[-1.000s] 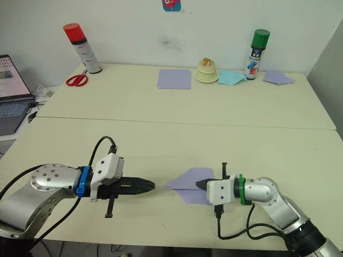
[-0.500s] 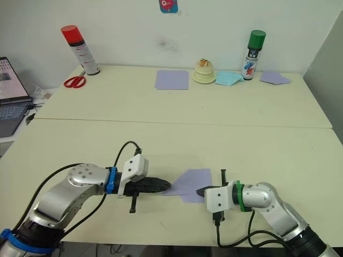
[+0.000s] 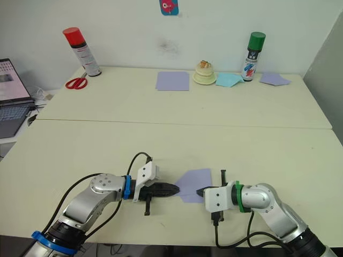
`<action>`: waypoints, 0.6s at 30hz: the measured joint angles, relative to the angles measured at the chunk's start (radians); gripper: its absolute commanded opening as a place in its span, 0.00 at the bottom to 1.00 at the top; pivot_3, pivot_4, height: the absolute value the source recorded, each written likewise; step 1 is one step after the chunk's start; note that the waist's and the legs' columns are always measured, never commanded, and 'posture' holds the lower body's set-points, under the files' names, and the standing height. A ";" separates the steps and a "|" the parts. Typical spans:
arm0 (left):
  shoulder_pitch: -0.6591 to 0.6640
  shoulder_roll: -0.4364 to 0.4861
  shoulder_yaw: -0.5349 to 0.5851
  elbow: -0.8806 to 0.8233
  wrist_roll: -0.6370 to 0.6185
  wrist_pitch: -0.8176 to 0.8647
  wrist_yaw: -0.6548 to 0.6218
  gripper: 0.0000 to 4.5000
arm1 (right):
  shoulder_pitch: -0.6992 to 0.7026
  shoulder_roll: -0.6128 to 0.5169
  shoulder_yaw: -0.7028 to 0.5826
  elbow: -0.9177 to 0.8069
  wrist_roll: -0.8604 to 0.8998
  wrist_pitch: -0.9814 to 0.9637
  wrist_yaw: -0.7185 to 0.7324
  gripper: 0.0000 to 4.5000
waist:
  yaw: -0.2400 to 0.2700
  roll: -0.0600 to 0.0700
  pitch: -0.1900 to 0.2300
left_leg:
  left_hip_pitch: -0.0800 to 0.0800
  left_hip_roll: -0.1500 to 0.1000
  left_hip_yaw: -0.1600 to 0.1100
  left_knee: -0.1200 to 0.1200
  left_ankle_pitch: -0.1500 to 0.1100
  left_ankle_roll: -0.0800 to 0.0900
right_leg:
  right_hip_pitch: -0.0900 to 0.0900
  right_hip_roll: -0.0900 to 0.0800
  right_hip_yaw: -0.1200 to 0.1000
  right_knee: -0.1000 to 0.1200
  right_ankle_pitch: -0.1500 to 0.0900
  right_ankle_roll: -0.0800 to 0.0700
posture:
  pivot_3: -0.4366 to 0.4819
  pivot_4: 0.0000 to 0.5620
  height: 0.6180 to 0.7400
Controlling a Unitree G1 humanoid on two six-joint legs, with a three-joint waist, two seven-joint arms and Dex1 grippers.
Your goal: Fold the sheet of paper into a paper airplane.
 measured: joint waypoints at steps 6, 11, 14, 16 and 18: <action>0.010 -0.014 -0.003 0.013 0.007 -0.023 0.010 0.00 | 0.001 0.050 -0.070 -0.029 0.165 0.156 0.024 0.04 | 0.000 0.001 -0.001 | 0.000 0.000 0.000 0.000 0.000 0.000 | 0.000 -0.001 0.000 0.000 0.000 0.000 | 0.48 0.27 1.00; 0.006 -0.015 -0.014 0.029 0.023 -0.061 0.008 0.00 | -0.103 0.025 -0.221 -0.068 0.426 0.558 0.071 0.37 | 0.001 0.002 -0.002 | 0.000 -0.001 -0.002 0.000 0.000 0.000 | 0.001 -0.002 0.000 0.000 0.000 0.000 | 0.48 0.27 1.00; -0.003 -0.016 -0.021 0.040 0.028 -0.073 -0.003 0.00 | -0.172 -0.013 -0.268 -0.055 0.540 0.799 0.095 0.44 | 0.003 0.003 -0.003 | 0.000 -0.001 -0.002 0.000 0.000 0.000 | 0.001 -0.003 0.000 0.000 0.000 0.000 | 0.48 0.27 1.00; -0.006 -0.016 -0.023 0.046 0.036 -0.084 -0.010 0.00 | -0.207 -0.006 -0.274 -0.036 0.598 0.936 0.091 0.44 | 0.003 0.005 -0.004 | -0.001 -0.001 -0.003 0.000 0.000 0.000 | 0.001 -0.003 0.000 0.000 0.000 0.000 | 0.48 0.27 1.00; -0.009 -0.017 -0.026 0.053 0.039 -0.091 -0.011 0.00 | -0.245 0.014 -0.270 0.003 0.630 1.050 0.072 0.44 | 0.002 0.007 -0.005 | -0.001 -0.002 -0.002 0.000 0.000 0.000 | 0.001 -0.003 -0.001 0.000 0.000 0.000 | 0.48 0.27 1.00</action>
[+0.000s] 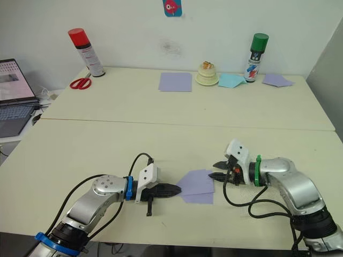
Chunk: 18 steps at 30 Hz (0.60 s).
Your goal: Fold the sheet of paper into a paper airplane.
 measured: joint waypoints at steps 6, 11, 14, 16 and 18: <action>0.001 0.000 -0.005 0.003 0.003 -0.015 -0.001 0.00 | -0.097 0.019 0.022 0.129 0.058 0.221 -0.024 0.44 | 0.000 0.002 -0.001 | 0.000 -0.001 0.001 0.000 0.000 0.000 | 0.000 0.000 -0.001 0.000 0.000 0.000 | 0.48 0.27 1.00; 0.003 0.002 -0.004 0.003 0.009 -0.018 0.000 0.00 | -0.134 0.032 0.028 0.172 0.081 0.272 -0.022 0.44 | -0.002 0.003 -0.004 | 0.000 -0.001 0.001 0.000 0.000 0.000 | 0.000 -0.001 -0.001 0.000 0.000 0.000 | 0.48 0.27 1.00; 0.004 0.003 -0.004 0.003 0.011 -0.019 0.000 0.00 | -0.137 0.055 0.026 0.197 0.092 0.274 -0.023 0.44 | -0.003 0.003 -0.007 | 0.000 0.000 0.001 0.000 0.000 0.000 | 0.000 -0.001 -0.001 0.000 0.000 0.000 | 0.48 0.27 1.00; 0.005 0.005 -0.004 0.005 0.012 -0.019 0.000 0.00 | -0.141 0.079 0.026 0.220 0.094 0.267 -0.025 0.44 | -0.004 0.003 -0.009 | 0.001 0.000 0.001 0.000 0.000 0.000 | 0.000 0.000 -0.001 0.000 0.000 0.000 | 0.48 0.27 1.00; 0.004 0.007 -0.004 0.006 0.018 -0.020 -0.002 0.00 | -0.161 0.115 0.029 0.260 0.095 0.257 -0.027 0.44 | -0.005 0.003 -0.011 | 0.001 0.000 0.002 0.000 0.000 0.000 | 0.000 0.000 -0.001 0.000 0.000 0.000 | 0.48 0.27 1.00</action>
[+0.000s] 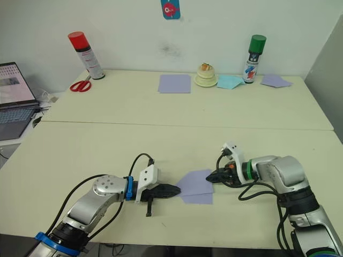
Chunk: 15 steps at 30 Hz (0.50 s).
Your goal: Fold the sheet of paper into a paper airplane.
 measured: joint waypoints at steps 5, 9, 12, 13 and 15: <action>0.000 0.000 -0.001 0.001 0.007 -0.009 -0.003 0.00 | -0.033 0.037 0.005 0.080 0.006 -0.015 0.022 0.44 | 0.000 0.000 -0.001 | 0.000 0.000 0.000 0.000 0.000 0.000 | 0.000 0.003 0.000 0.000 0.000 0.000 | 0.48 0.27 1.00; -0.001 0.000 0.000 0.001 0.011 -0.013 -0.007 0.00 | -0.067 0.067 0.016 0.149 0.008 -0.018 0.053 0.44 | -0.001 0.000 -0.001 | 0.000 0.000 0.000 0.000 0.000 0.000 | 0.000 0.003 0.000 0.000 0.000 0.000 | 0.48 0.27 1.00; -0.001 0.000 0.000 0.000 0.013 -0.014 -0.009 0.00 | -0.092 0.092 0.045 0.189 0.004 -0.039 0.072 0.44 | -0.001 0.000 -0.001 | 0.000 0.000 0.000 0.000 0.000 0.000 | 0.000 0.003 0.000 0.000 0.000 0.000 | 0.48 0.27 1.00; -0.001 0.001 0.000 0.000 0.013 -0.014 -0.009 0.00 | -0.097 0.098 0.050 0.198 0.002 -0.044 0.077 0.44 | -0.001 0.000 -0.001 | 0.000 0.000 0.000 0.000 0.000 0.000 | 0.000 0.003 0.000 0.000 0.000 0.000 | 0.48 0.27 1.00; -0.001 0.001 0.000 0.000 0.013 -0.015 -0.009 0.00 | -0.109 0.110 0.060 0.219 0.000 -0.058 0.083 0.44 | -0.002 0.000 -0.001 | 0.000 0.000 0.000 0.000 0.000 0.000 | -0.001 0.003 0.000 0.000 0.000 0.000 | 0.48 0.27 1.00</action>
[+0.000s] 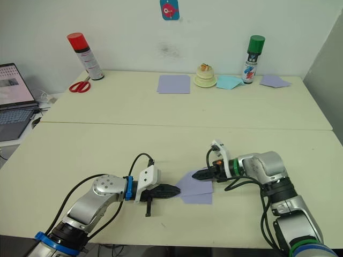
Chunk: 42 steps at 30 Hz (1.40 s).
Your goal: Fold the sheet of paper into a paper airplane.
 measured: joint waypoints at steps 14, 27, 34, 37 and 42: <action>0.003 0.018 0.001 0.000 0.008 -0.007 -0.007 0.00 | -0.012 0.043 0.008 0.019 -0.013 -0.021 0.003 0.02 | -0.004 -0.003 -0.004 | 0.003 0.002 0.000 -0.001 0.000 0.000 | 0.002 0.000 0.001 0.000 0.000 0.000 | 0.48 0.27 1.00; 0.012 0.021 0.001 0.017 0.011 -0.047 -0.009 0.00 | 0.127 -0.034 0.100 -0.147 -0.101 -0.299 0.035 0.02 | -0.005 -0.003 -0.005 | 0.003 0.002 0.000 -0.001 0.000 0.000 | 0.002 0.001 0.001 -0.001 -0.003 0.004 | 0.48 0.27 1.00; 0.014 0.021 0.001 0.028 0.011 -0.067 -0.011 0.00 | 0.177 -0.048 0.103 -0.157 -0.146 -0.429 0.048 0.02 | -0.003 -0.003 -0.005 | 0.003 0.002 -0.001 -0.002 0.000 0.000 | 0.002 0.001 0.001 -0.001 -0.003 0.004 | 0.48 0.27 1.00; 0.014 0.021 0.001 0.030 0.011 -0.069 -0.011 0.00 | 0.175 -0.026 0.069 -0.158 -0.121 -0.366 0.025 0.02 | -0.003 -0.003 -0.005 | 0.003 0.002 -0.002 -0.002 0.000 0.000 | 0.002 0.001 0.001 -0.001 -0.002 0.004 | 0.48 0.27 1.00; 0.015 0.022 0.001 0.031 0.011 -0.071 -0.014 0.00 | 0.129 0.005 0.024 -0.150 -0.070 -0.200 -0.027 0.02 | -0.002 -0.002 -0.005 | 0.003 0.002 -0.002 -0.002 0.000 0.000 | 0.001 0.000 0.001 -0.001 0.000 0.000 | 0.48 0.27 1.00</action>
